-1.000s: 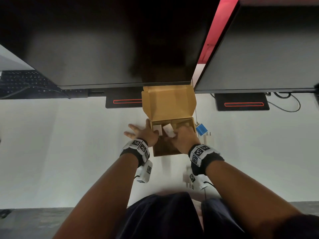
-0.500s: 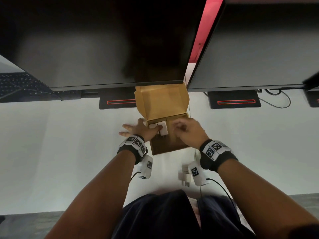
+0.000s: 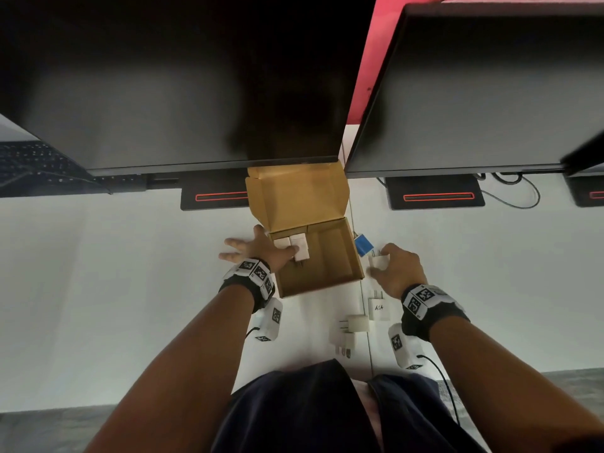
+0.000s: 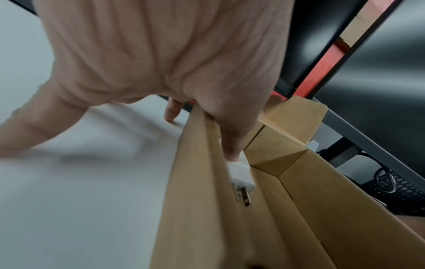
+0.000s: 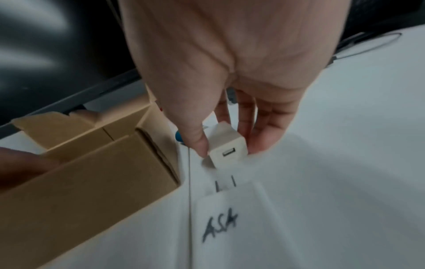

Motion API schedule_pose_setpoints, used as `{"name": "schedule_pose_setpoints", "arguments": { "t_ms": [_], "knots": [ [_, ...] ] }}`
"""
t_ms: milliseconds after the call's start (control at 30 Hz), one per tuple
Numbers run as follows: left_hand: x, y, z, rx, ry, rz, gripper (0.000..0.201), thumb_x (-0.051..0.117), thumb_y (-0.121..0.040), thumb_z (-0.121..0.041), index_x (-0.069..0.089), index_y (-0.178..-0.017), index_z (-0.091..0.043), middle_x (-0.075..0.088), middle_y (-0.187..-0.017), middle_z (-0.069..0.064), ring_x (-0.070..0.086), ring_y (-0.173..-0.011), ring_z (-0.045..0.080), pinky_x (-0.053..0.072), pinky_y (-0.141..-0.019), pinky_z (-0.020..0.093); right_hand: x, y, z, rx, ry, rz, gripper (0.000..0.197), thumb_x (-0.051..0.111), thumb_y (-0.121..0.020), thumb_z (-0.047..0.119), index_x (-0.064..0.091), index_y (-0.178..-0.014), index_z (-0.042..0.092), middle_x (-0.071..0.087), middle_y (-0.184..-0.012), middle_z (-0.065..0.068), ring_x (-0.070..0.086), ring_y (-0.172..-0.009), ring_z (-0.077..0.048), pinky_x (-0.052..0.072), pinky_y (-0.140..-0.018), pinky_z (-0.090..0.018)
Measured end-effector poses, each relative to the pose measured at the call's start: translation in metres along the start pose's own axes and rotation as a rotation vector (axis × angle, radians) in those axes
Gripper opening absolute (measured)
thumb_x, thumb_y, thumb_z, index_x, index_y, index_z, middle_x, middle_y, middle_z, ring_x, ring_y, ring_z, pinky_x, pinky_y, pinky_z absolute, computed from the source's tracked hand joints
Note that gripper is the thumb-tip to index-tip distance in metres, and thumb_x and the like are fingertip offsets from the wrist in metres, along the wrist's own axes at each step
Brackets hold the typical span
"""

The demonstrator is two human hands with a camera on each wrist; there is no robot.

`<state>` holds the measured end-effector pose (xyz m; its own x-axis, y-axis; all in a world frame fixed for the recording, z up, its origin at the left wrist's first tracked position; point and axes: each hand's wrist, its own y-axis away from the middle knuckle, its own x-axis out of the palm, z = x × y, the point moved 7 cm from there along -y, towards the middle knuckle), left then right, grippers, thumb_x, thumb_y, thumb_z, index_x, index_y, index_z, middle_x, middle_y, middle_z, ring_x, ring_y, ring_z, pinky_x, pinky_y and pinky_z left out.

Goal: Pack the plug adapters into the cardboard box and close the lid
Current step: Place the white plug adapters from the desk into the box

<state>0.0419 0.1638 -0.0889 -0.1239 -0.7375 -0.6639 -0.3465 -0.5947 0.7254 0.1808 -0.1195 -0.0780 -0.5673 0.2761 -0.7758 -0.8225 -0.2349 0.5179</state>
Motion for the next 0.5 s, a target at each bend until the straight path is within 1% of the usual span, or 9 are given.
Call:
{"name": "schedule_pose_setpoints", "arguments": {
  "t_ms": [100,167,200,267,300,367,400,433,500],
  "knots": [
    [0.000,0.000,-0.001,0.015,-0.009,-0.010,0.110,0.069,-0.077,-0.077,0.016,-0.161,-0.030,-0.014,-0.166,0.037,-0.015,-0.150,0.063,0.008,-0.121,0.074,-0.024,0.006,0.009,-0.033,-0.136,-0.178,0.041,0.078,-0.081,0.030,0.055,-0.112,0.016,0.069,-0.099,-0.010,0.059,-0.082,-0.023,0.048,-0.073,-0.030],
    [0.000,-0.001,-0.001,0.020,-0.015,-0.018,0.109,0.068,-0.078,-0.076,0.016,-0.161,-0.029,-0.013,-0.166,0.038,-0.015,-0.151,0.062,0.007,-0.121,0.074,-0.045,0.014,0.027,-0.117,-0.314,-0.302,0.040,0.078,-0.080,0.022,0.050,-0.107,0.017,0.068,-0.095,-0.008,0.063,-0.079,-0.023,0.048,-0.069,-0.027],
    [0.001,-0.001,-0.002,0.022,-0.020,-0.020,0.108,0.068,-0.079,-0.076,0.016,-0.161,-0.029,-0.012,-0.166,0.038,-0.015,-0.151,0.062,0.006,-0.121,0.074,-0.053,0.019,0.039,-0.179,-0.395,-0.338,0.041,0.078,-0.080,0.018,0.049,-0.108,0.018,0.067,-0.095,-0.006,0.065,-0.080,-0.022,0.049,-0.068,-0.025],
    [0.001,-0.001,-0.003,0.025,-0.028,-0.026,0.108,0.068,-0.080,-0.075,0.015,-0.161,-0.028,-0.012,-0.165,0.039,-0.015,-0.151,0.061,0.004,-0.121,0.074,-0.061,0.026,0.066,-0.306,-0.463,-0.344,0.048,0.078,-0.080,0.012,0.049,-0.118,0.020,0.062,-0.099,-0.002,0.063,-0.082,-0.011,0.047,-0.068,-0.017],
    [0.001,-0.002,-0.003,0.029,-0.033,-0.028,0.107,0.067,-0.080,-0.074,0.014,-0.162,-0.028,-0.012,-0.165,0.039,-0.015,-0.151,0.061,0.004,-0.121,0.074,-0.060,0.028,0.079,-0.360,-0.433,-0.326,0.049,0.078,-0.080,0.012,0.052,-0.121,0.022,0.059,-0.101,-0.001,0.059,-0.081,-0.006,0.044,-0.068,-0.013],
    [0.002,-0.003,-0.003,0.030,-0.034,-0.029,0.107,0.066,-0.081,-0.074,0.012,-0.162,-0.029,-0.013,-0.165,0.039,-0.015,-0.151,0.062,0.005,-0.120,0.075,-0.049,0.032,0.103,-0.449,-0.322,-0.279,0.039,0.077,-0.080,0.014,0.058,-0.113,0.023,0.055,-0.102,-0.001,0.053,-0.077,-0.002,0.039,-0.066,-0.010],
    [0.003,-0.006,-0.002,0.025,-0.032,-0.029,0.108,0.066,-0.081,-0.075,0.011,-0.162,-0.029,-0.014,-0.165,0.039,-0.014,-0.150,0.063,0.005,-0.120,0.075,-0.041,0.033,0.113,-0.489,-0.264,-0.254,0.031,0.077,-0.080,0.016,0.059,-0.105,0.022,0.055,-0.099,-0.002,0.052,-0.073,-0.003,0.040,-0.064,-0.013],
    [0.004,-0.007,-0.001,0.020,-0.029,-0.030,0.109,0.066,-0.080,-0.076,0.011,-0.162,-0.030,-0.014,-0.165,0.039,-0.014,-0.150,0.064,0.005,-0.120,0.076,-0.030,0.034,0.121,-0.518,-0.193,-0.227,0.026,0.077,-0.081,0.018,0.056,-0.097,0.022,0.056,-0.096,-0.002,0.052,-0.070,-0.007,0.040,-0.063,-0.018],
    [0.009,-0.015,0.001,0.021,-0.036,-0.027,0.111,0.064,-0.078,-0.079,0.010,-0.162,-0.031,-0.014,-0.165,0.038,-0.015,-0.149,0.064,0.003,-0.118,0.076,-0.006,0.032,0.129,-0.531,0.007,-0.190,0.027,0.073,-0.084,0.021,0.047,-0.087,0.025,0.058,-0.091,-0.002,0.055,-0.070,-0.017,0.044,-0.063,-0.025]
  ]
}}
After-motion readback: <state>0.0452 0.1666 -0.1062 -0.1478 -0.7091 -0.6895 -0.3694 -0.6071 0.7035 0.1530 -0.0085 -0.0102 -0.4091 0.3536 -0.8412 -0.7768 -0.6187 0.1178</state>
